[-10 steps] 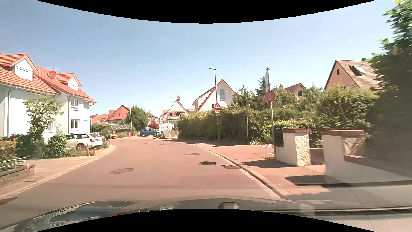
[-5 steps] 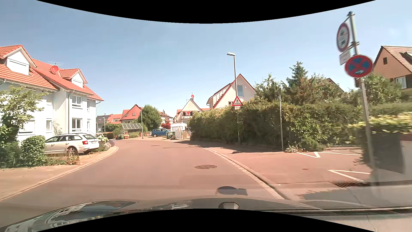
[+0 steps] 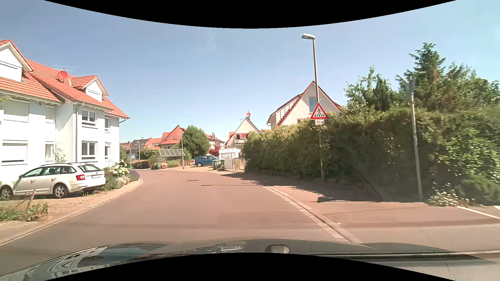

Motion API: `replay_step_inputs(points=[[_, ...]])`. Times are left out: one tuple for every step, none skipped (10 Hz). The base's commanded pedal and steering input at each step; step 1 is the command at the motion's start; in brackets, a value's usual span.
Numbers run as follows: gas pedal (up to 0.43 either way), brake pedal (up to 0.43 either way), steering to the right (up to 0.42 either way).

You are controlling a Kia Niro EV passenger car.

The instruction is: Follow the waypoints while adhering to traffic rules and regulations

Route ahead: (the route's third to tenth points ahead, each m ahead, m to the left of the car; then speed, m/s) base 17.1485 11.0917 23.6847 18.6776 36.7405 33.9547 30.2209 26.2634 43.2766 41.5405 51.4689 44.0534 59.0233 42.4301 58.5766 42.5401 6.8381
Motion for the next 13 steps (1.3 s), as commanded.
replay_step_inputs(points=[[0.047, 0.0, -0.079], [0.047, 0.0, -0.077], [0.047, 0.0, -0.077], [0.047, 0.0, -0.077], [0.047, 0.0, -0.078], [0.047, 0.0, -0.079], [0.047, 0.0, -0.082], [0.047, 0.0, -0.085], [0.047, 0.0, -0.088], [0.047, 0.0, -0.093], [0.047, 0.0, -0.099], [0.047, 0.0, -0.103], [0.047, 0.0, -0.105]])
